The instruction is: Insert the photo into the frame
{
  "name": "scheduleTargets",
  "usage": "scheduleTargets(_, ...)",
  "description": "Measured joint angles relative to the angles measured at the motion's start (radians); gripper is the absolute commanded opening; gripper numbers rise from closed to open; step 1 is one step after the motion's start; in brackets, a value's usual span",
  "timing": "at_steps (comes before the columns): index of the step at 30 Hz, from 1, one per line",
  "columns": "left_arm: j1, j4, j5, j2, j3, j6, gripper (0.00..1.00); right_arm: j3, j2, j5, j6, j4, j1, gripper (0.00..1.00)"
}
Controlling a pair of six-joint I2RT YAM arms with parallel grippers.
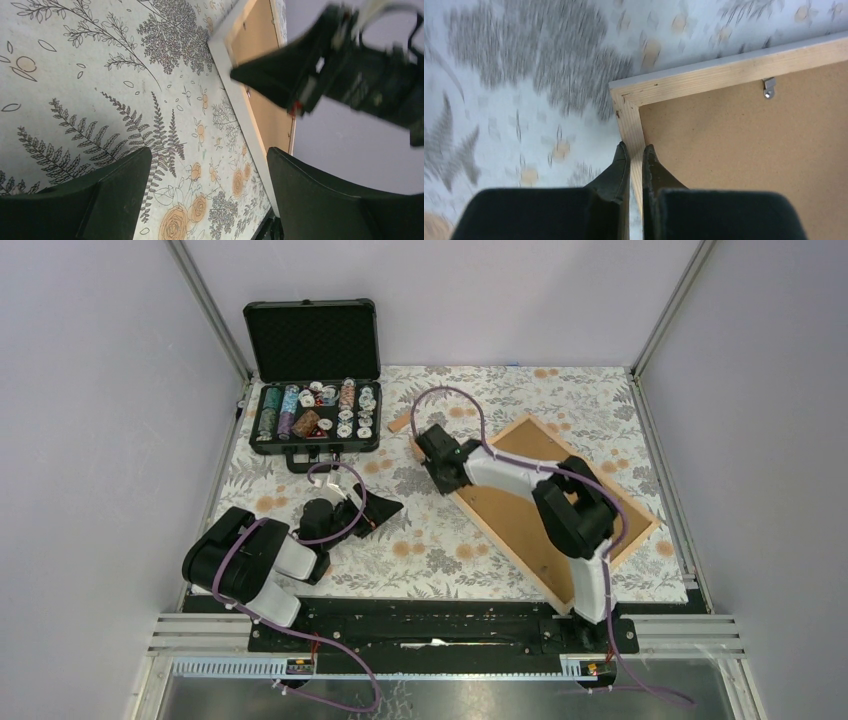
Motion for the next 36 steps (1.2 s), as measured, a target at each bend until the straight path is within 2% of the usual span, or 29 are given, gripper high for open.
scheduleTargets(6,0.000,0.002,0.027,0.027,0.012,0.002,0.89,0.335,0.225,-0.025,0.180,-0.069,-0.078,0.00)
scheduleTargets(7,0.000,-0.001,0.035,0.042,0.022,0.002,0.88,0.374,0.249,-0.030,0.216,-0.076,-0.085,0.05)
scheduleTargets(10,0.000,-0.026,0.062,0.085,0.069,0.005,0.87,0.437,0.285,-0.048,0.293,-0.093,-0.101,0.42)
scheduleTargets(15,0.000,-0.098,0.093,0.117,0.150,0.012,0.86,0.428,0.265,-0.071,0.353,-0.097,-0.108,0.86)
scheduleTargets(17,0.000,-0.130,0.100,0.120,0.179,0.015,0.86,0.394,0.222,-0.084,0.339,-0.094,-0.109,0.97)
scheduleTargets(19,0.000,-0.150,0.103,0.123,0.204,0.016,0.85,0.340,0.156,-0.120,0.275,-0.079,-0.109,1.00)
scheduleTargets(23,-0.005,-0.172,0.103,0.136,0.244,0.016,0.85,0.269,0.061,-0.208,0.080,-0.061,-0.113,0.97)
scheduleTargets(29,-0.008,-0.134,0.102,0.160,0.214,0.015,0.85,0.148,0.031,-0.280,-0.161,-0.010,-0.119,0.90)
scheduleTargets(33,-0.008,-0.086,0.095,0.146,0.170,0.016,0.85,0.114,0.032,-0.285,-0.253,-0.025,-0.121,0.84)
scheduleTargets(36,-0.008,-0.057,0.088,0.137,0.141,0.016,0.85,0.116,0.035,-0.301,-0.299,-0.019,-0.121,0.83)
